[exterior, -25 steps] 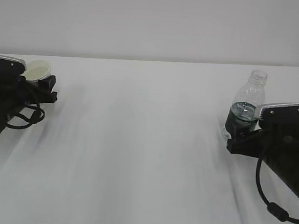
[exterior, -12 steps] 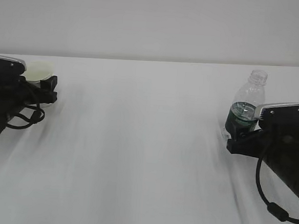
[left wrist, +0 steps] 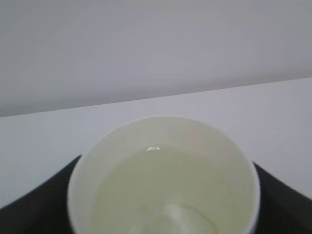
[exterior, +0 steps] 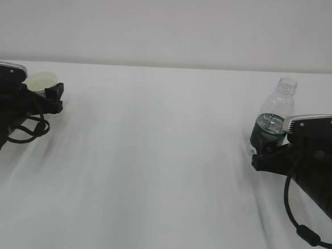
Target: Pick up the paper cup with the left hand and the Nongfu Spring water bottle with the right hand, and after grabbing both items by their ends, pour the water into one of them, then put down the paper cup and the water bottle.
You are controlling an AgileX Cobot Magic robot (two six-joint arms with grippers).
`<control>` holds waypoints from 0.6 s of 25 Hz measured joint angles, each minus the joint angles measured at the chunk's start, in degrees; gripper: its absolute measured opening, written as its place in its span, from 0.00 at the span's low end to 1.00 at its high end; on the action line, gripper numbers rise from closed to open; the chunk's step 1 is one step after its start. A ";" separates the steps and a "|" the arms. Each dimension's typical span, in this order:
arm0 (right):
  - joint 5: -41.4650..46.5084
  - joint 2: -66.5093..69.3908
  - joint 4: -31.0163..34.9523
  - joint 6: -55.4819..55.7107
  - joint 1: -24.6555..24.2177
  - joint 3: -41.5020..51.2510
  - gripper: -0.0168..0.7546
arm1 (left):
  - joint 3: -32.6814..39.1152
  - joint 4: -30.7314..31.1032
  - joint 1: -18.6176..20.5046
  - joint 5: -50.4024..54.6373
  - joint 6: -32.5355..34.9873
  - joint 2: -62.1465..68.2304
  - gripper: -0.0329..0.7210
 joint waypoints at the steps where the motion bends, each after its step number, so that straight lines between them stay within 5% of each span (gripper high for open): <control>1: 0.00 0.00 0.00 0.00 0.00 0.00 0.79 | 0.27 0.00 0.00 0.00 0.00 0.00 0.88; 15: 0.00 0.00 0.00 0.10 0.00 0.00 0.79 | 5.67 -0.13 0.00 -0.14 0.00 -0.11 0.88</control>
